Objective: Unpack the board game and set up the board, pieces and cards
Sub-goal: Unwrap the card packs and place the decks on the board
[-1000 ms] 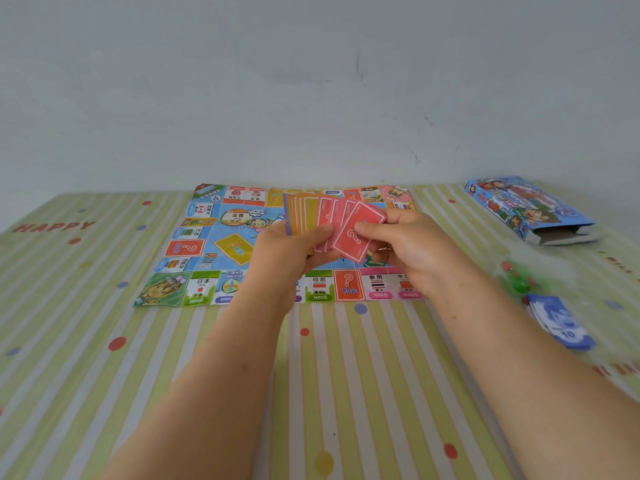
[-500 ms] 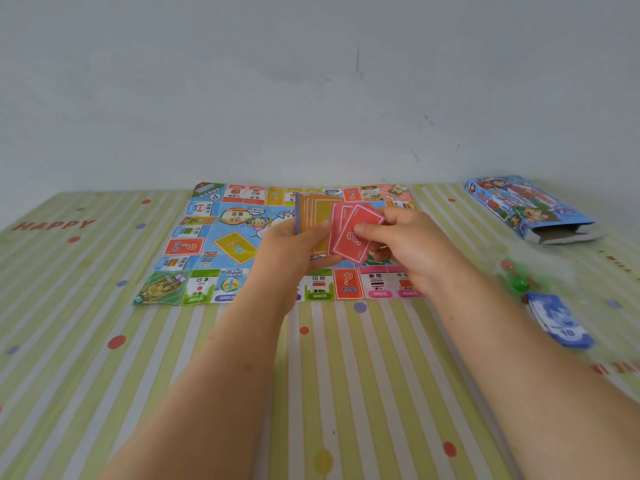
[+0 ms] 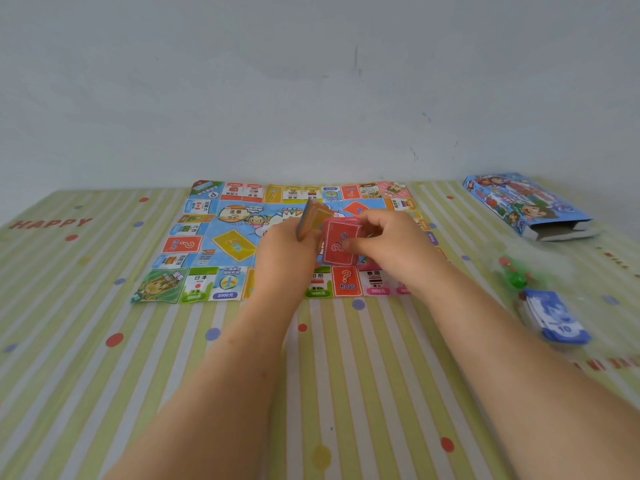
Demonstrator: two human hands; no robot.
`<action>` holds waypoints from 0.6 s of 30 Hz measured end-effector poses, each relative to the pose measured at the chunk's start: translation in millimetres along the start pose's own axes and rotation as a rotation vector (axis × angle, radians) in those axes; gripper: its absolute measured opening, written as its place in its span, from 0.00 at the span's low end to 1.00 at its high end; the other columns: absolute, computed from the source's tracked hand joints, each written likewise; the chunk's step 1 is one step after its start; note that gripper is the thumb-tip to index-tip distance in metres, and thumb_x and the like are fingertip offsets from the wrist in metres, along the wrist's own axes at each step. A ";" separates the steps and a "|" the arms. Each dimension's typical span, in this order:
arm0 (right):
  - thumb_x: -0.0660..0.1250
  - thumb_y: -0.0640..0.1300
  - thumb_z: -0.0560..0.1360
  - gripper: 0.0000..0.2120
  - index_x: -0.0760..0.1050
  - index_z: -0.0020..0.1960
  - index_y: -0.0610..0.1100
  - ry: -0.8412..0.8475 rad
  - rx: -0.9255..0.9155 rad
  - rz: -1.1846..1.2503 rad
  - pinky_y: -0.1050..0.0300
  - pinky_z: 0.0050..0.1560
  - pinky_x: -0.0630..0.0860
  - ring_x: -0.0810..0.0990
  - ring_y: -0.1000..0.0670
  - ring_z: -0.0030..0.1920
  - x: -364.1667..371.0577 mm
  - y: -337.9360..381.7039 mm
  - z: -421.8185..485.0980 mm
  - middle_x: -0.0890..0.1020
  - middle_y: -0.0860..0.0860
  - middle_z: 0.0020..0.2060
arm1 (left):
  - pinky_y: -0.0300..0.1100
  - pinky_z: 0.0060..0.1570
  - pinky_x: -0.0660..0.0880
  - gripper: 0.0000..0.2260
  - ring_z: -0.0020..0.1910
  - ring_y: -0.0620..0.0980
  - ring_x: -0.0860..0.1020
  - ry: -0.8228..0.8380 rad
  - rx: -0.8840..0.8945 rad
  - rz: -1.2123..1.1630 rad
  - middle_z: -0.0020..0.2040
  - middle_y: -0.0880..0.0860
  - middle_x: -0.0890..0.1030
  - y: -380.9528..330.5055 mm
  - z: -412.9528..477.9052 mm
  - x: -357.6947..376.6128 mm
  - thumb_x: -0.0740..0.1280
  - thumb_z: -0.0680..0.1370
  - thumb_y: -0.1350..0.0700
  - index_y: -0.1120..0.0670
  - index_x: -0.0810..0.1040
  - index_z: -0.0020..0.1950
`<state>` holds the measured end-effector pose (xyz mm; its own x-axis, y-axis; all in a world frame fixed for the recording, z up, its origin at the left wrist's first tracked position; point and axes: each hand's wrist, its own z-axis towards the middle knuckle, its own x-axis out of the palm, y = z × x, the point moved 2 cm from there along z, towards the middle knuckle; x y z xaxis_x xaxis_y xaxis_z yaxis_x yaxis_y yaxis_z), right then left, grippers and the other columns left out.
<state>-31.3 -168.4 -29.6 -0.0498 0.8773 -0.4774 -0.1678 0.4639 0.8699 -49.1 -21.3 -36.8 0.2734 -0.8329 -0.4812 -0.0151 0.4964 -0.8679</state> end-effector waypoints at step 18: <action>0.72 0.37 0.73 0.06 0.78 0.48 0.43 -0.059 0.040 0.125 0.59 0.39 0.78 0.83 0.52 0.41 2.1 -6.0 3.3 0.84 0.49 0.42 | 0.44 0.37 0.80 0.12 0.39 0.48 0.82 0.001 0.017 0.001 0.38 0.50 0.82 1.0 -2.3 4.0 0.60 0.81 0.52 0.51 0.75 0.39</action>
<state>-27.1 -169.0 -35.4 -0.0099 0.9336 -0.3582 -0.1246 0.3542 0.9268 -50.3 -24.7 -39.9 0.2724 -0.8326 -0.4822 0.0005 0.5013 -0.8653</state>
